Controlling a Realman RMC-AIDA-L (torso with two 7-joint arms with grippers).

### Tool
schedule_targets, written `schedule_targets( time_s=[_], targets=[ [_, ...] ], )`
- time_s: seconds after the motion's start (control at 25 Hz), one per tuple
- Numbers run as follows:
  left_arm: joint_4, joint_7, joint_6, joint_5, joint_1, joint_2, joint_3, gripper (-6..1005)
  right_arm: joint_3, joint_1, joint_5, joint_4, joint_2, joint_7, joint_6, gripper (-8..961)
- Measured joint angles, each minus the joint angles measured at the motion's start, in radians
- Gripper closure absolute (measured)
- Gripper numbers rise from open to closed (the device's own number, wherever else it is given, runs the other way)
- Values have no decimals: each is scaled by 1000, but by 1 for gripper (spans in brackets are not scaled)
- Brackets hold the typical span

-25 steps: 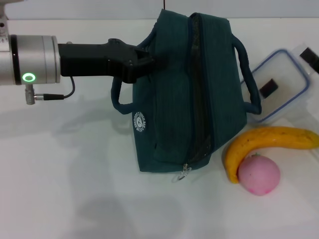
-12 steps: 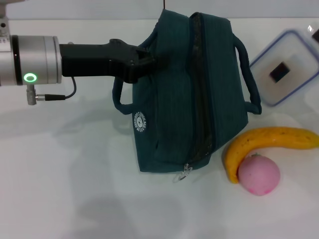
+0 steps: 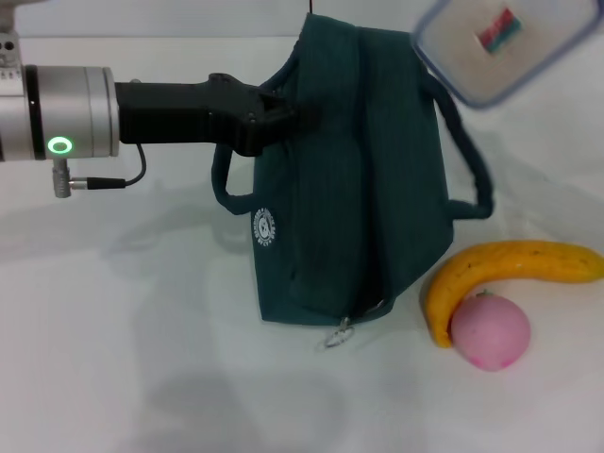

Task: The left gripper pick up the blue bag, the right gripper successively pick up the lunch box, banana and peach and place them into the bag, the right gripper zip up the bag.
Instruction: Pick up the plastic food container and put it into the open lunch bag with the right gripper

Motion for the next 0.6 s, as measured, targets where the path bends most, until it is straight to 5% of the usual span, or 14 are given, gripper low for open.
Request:
schedule_targets(
  time_s=[0.36, 0.6],
  targets=[
    [-2, 0, -4, 1, -4, -7, 0, 963, -35, 146, 1, -1, 15, 13, -10, 812],
    [-2, 0, -11, 2, -6, -8, 0, 963, -89, 145, 3, 24, 19, 1, 8, 802]
  ],
)
